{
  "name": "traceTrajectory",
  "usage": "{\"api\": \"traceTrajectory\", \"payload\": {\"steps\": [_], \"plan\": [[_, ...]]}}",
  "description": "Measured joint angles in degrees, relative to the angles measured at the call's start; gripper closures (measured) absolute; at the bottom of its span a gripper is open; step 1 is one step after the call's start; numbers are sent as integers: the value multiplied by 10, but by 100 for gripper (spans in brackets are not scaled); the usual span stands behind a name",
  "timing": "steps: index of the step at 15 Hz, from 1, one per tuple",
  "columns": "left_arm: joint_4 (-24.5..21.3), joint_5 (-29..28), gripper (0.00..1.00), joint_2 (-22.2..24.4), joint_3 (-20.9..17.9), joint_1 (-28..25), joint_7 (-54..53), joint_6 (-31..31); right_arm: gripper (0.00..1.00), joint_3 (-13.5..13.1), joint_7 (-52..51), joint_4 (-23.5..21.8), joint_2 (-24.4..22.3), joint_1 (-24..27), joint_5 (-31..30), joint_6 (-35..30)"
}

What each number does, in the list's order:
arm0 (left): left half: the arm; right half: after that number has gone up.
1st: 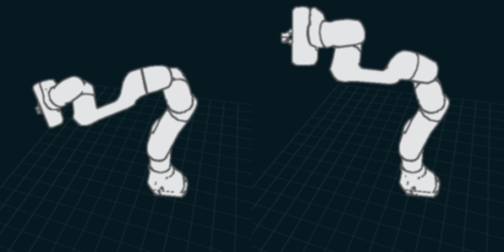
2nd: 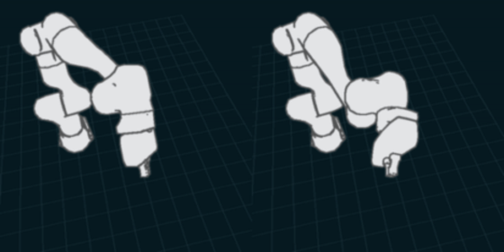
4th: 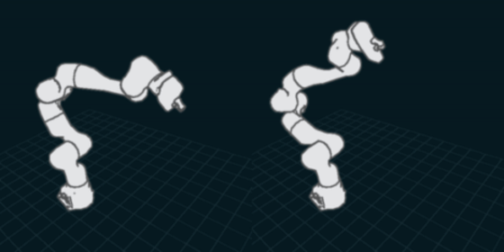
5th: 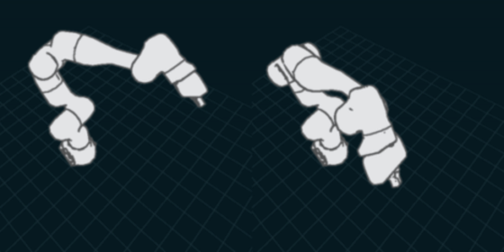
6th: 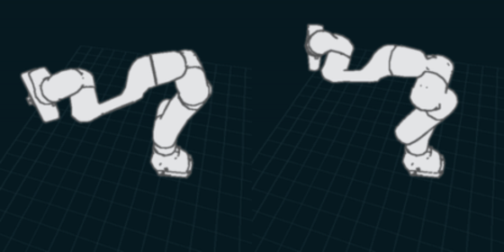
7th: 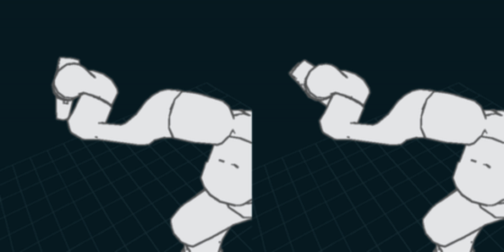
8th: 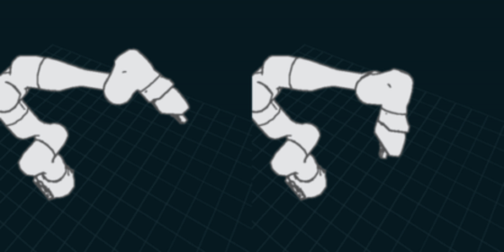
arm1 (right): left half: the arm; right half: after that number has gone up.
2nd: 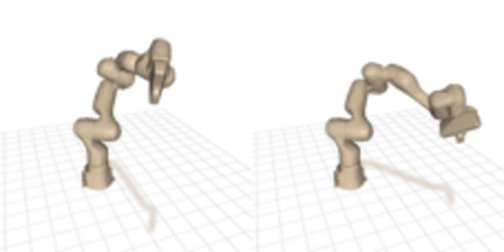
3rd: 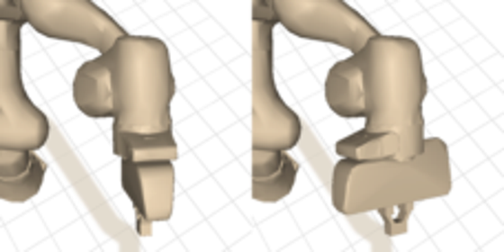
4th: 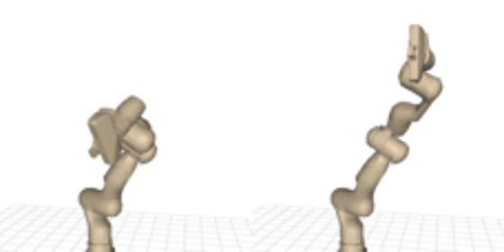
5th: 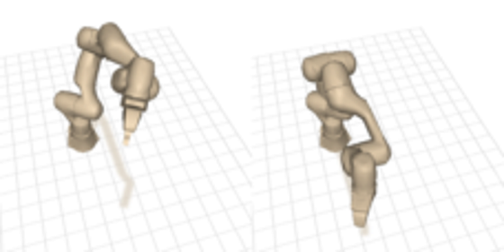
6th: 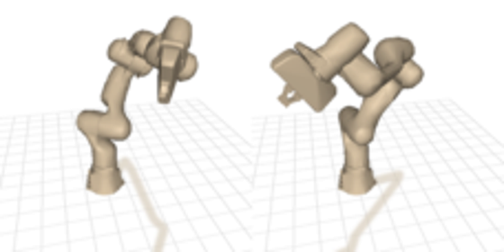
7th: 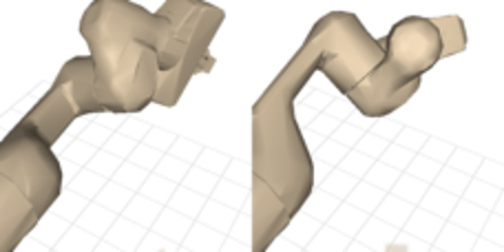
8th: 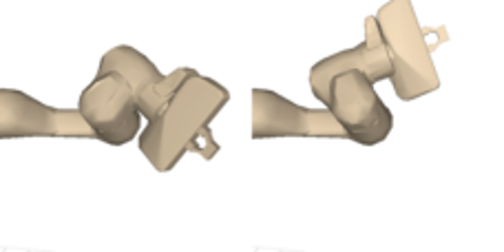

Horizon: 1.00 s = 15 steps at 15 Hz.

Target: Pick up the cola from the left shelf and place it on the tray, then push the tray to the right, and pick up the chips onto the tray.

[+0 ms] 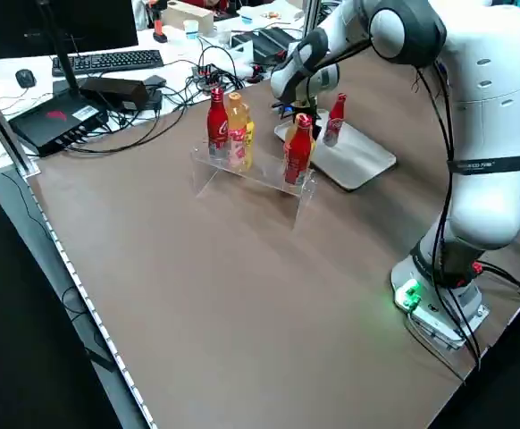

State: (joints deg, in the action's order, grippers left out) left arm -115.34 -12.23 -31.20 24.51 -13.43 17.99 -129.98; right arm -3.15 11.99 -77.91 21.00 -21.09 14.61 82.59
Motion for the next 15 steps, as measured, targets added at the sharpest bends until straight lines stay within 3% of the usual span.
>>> {"api": "traceTrajectory", "payload": {"steps": [6,9,15], "plan": [[32,24,95,-17,1,88,51,-3,71,2,-2,0,12,-4,3,12],[87,70,95,-48,2,170,122,-4,71,3,-2,-1,39,-23,7,24],[171,93,95,-108,1,257,178,-5,71,3,-2,-2,86,-60,9,45]]}}
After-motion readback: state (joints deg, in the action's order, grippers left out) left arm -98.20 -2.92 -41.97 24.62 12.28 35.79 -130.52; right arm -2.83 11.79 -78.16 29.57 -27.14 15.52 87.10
